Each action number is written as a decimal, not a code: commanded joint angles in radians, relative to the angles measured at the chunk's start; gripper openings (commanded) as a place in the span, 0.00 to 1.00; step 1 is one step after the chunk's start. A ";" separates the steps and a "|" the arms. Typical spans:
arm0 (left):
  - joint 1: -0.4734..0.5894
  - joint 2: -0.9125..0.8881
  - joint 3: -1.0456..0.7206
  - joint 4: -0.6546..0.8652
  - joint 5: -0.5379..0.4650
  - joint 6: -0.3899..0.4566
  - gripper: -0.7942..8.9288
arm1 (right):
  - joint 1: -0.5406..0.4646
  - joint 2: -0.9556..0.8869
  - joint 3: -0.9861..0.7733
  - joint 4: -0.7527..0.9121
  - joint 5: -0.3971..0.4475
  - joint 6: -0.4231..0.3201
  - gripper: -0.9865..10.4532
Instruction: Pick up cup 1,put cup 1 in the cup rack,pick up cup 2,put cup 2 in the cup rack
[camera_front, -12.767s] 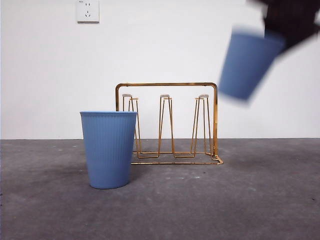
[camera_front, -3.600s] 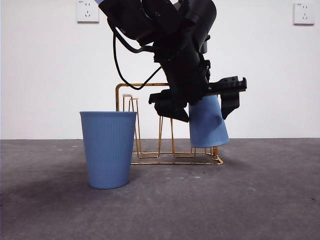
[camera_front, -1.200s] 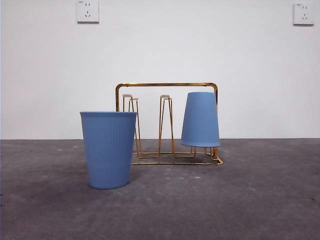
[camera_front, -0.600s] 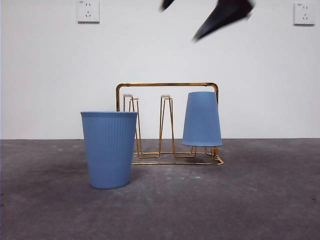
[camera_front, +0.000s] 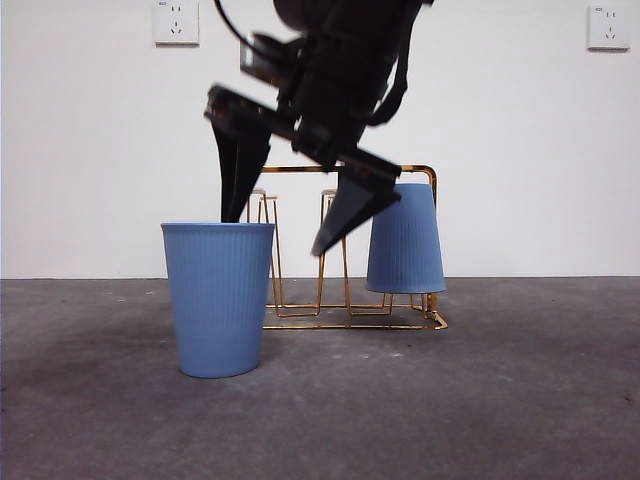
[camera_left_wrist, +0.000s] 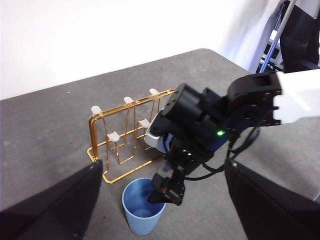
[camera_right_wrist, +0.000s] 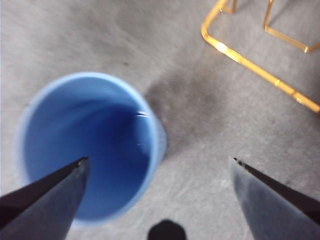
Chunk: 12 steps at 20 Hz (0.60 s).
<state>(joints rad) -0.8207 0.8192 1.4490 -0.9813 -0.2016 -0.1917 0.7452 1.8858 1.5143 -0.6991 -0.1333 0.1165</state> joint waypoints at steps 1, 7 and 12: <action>0.001 0.007 -0.008 0.003 0.024 0.001 0.50 | 0.003 0.037 -0.004 0.026 0.003 0.035 0.48; 0.001 0.036 -0.008 0.003 0.026 0.001 0.50 | 0.008 0.079 -0.004 0.064 -0.023 0.037 0.07; 0.001 0.057 -0.008 0.021 0.026 0.001 0.50 | 0.008 0.029 -0.004 0.051 -0.042 0.013 0.07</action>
<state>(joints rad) -0.8207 0.8803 1.4487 -0.9691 -0.1764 -0.1917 0.7490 1.9339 1.5143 -0.6567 -0.1722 0.1394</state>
